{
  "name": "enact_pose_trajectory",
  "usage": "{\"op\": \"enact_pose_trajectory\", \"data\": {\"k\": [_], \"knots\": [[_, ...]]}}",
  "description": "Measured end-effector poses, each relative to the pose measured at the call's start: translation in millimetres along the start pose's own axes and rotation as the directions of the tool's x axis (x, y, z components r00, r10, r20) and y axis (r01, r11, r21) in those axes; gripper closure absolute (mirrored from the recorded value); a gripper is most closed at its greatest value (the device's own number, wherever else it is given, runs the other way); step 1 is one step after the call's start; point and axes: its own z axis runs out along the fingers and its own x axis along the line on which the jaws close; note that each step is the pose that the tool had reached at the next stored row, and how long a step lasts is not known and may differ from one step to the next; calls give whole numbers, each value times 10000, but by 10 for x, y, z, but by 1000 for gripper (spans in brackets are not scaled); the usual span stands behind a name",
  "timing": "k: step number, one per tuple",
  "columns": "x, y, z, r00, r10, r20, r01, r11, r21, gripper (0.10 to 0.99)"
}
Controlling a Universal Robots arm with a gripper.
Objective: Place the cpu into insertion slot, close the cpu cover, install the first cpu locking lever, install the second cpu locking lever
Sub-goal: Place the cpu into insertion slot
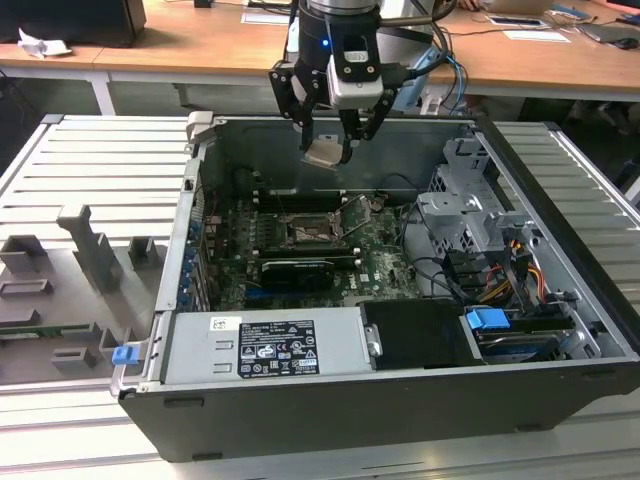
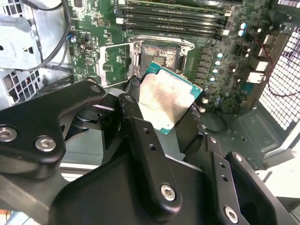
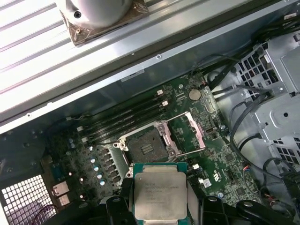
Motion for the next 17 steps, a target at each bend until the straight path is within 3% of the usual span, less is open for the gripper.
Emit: {"op": "enact_pose_trajectory", "data": {"k": [10,17], "knots": [[0,-1,7,9943,1056,122,-1056,9944,25,545],[0,-1,13,9843,1749,224,-1751,9845,67,545]]}}
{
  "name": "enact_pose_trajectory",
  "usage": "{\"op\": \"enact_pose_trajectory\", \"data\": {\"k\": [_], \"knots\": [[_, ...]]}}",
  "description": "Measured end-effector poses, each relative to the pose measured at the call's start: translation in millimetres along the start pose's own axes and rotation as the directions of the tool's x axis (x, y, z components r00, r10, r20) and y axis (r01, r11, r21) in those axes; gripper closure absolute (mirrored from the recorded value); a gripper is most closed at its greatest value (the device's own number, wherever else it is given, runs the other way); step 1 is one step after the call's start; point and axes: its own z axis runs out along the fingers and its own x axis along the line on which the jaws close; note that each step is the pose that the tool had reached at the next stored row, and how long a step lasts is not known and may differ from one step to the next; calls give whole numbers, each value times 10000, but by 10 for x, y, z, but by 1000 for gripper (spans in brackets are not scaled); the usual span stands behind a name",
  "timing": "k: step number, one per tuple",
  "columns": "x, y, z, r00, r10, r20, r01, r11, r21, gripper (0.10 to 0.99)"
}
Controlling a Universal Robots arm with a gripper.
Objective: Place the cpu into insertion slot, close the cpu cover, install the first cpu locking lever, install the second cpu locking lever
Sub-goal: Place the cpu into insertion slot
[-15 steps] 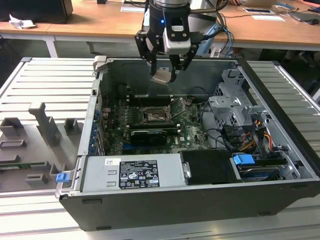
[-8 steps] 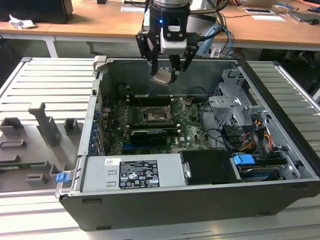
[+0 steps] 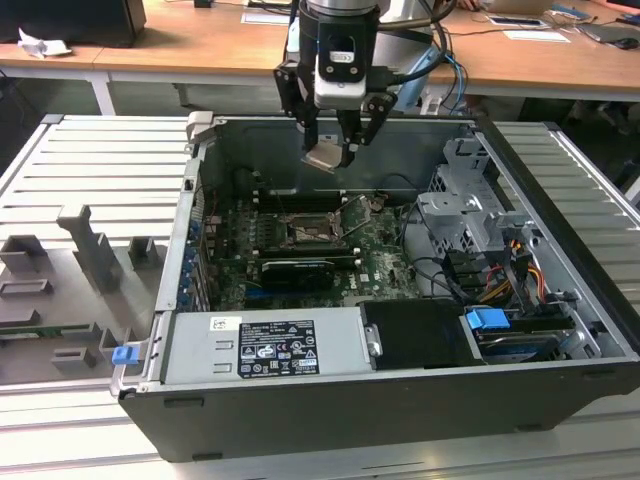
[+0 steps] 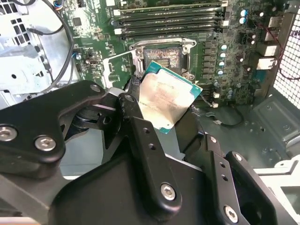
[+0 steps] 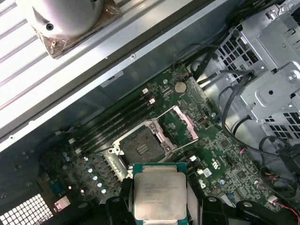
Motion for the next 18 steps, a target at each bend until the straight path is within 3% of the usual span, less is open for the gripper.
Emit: {"op": "enact_pose_trajectory", "data": {"k": [7,10,18], "knots": [[0,0,5,9986,528,100,-528,9986,71,545],[0,-1,10,9951,967,185,-969,9952,124,545],[0,-2,19,9849,1704,301,-1710,9851,175,545]]}}
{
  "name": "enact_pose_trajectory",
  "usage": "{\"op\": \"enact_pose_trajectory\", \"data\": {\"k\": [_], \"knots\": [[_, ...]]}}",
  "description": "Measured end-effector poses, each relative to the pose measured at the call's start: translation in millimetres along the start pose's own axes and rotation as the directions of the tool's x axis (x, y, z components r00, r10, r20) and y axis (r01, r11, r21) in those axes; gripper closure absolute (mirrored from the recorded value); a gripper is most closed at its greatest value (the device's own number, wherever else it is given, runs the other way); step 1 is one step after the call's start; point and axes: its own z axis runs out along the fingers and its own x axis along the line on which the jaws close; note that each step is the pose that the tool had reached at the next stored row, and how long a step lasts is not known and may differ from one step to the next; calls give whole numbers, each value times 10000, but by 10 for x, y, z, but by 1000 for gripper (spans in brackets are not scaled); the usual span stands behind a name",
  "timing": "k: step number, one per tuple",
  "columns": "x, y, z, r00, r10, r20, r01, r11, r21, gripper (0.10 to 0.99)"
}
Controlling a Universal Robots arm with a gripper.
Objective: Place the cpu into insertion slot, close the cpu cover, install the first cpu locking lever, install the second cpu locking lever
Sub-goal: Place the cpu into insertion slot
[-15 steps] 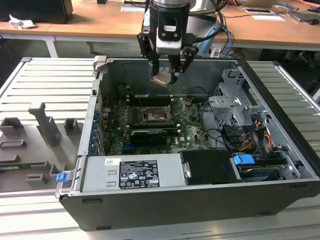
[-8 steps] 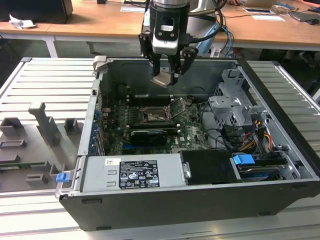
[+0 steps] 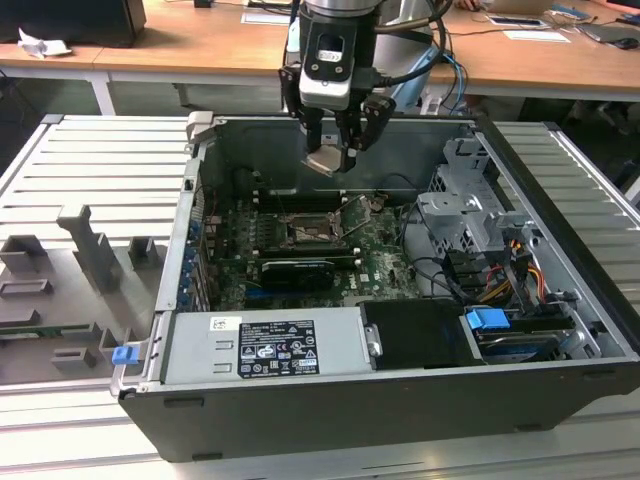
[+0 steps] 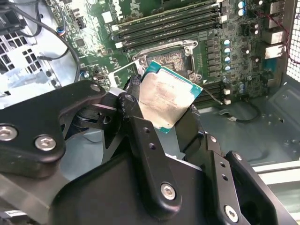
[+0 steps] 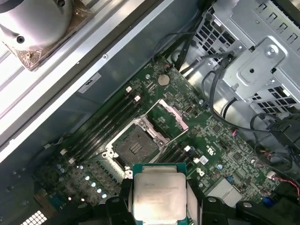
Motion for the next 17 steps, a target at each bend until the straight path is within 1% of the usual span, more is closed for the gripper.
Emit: {"op": "enact_pose_trajectory", "data": {"k": [3,5,8,11,13,16,17], "knots": [[0,0,6,9986,529,38,-529,9986,9,545],[0,0,10,9956,931,62,-931,9957,9,545],[0,-1,14,9911,1328,83,-1328,9911,8,545],[0,-1,18,9839,1783,110,-1783,9840,7,545],[0,-1,19,9800,1987,121,-1987,9801,5,545],[0,-1,22,9710,2387,144,-2387,9711,2,545],[0,-1,24,9655,2599,155,-2599,9656,-1,545]]}}
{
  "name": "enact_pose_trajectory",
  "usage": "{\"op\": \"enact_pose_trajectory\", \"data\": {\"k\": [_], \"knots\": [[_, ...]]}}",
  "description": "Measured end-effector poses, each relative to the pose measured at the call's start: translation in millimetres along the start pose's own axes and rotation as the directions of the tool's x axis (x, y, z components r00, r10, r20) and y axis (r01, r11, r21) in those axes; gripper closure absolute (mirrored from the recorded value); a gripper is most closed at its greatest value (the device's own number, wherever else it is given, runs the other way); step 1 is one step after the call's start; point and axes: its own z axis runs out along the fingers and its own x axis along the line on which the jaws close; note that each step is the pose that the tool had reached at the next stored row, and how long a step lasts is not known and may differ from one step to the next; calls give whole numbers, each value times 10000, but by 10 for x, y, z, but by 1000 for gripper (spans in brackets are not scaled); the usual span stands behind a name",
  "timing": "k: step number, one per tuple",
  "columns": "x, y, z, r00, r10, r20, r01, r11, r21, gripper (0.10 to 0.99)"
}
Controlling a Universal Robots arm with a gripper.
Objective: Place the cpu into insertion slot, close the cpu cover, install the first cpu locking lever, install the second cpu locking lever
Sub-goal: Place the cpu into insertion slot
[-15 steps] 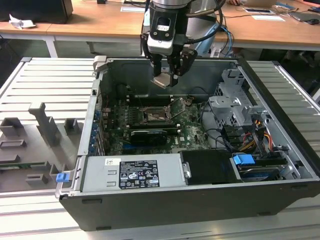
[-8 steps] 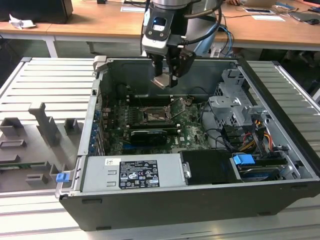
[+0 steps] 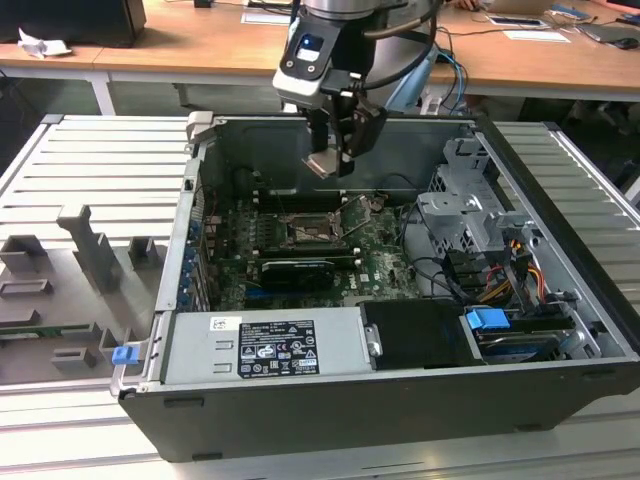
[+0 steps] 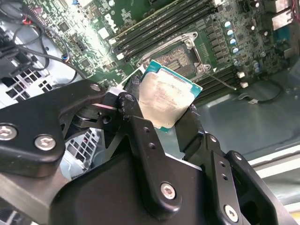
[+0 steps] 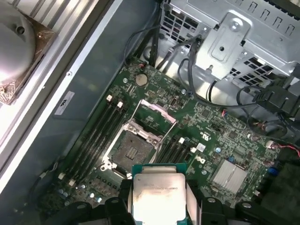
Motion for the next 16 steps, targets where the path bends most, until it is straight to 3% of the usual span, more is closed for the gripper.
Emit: {"op": "enact_pose_trajectory", "data": {"k": [7,13,16], "knots": [[0,0,9,9924,1228,69,-1228,9924,2,545],[0,-1,17,9769,2133,124,-2133,9770,0,545],[0,-1,20,9654,2605,151,-2605,9655,-4,545]]}}
